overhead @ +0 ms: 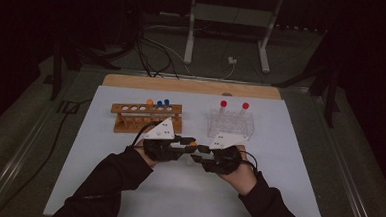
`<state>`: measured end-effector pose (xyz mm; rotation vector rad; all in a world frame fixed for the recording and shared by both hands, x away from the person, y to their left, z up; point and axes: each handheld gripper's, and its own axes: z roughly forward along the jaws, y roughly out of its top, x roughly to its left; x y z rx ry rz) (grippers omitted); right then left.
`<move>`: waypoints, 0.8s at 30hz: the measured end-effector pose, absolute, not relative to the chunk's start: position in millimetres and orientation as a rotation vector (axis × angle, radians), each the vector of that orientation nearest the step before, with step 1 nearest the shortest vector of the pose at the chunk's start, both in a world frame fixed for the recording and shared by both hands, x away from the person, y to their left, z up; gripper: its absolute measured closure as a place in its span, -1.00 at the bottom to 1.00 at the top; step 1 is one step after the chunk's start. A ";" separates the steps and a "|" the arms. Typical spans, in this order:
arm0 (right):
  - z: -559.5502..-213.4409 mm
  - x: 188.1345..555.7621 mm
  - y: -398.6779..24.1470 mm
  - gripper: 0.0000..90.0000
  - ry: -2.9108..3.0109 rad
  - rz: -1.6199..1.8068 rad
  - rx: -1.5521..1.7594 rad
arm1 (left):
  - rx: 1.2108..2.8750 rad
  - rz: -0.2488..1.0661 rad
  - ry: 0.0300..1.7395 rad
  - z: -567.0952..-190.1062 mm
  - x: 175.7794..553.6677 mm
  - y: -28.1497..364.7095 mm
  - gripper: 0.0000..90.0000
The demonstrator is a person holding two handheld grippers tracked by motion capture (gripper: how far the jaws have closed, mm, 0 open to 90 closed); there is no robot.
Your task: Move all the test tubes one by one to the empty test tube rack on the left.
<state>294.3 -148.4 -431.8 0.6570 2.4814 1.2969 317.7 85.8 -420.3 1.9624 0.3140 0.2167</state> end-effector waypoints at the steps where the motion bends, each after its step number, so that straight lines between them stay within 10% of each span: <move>1: -430.8 294.2 -149.7 0.20 2.475 1.305 0.659 | 1.963 0.229 0.321 -418.5 318.0 88.6 0.59; 24: -422.9 294.9 -160.0 -1.00 2.431 1.437 0.702 | 1.884 0.467 0.552 -379.3 343.6 181.3 0.60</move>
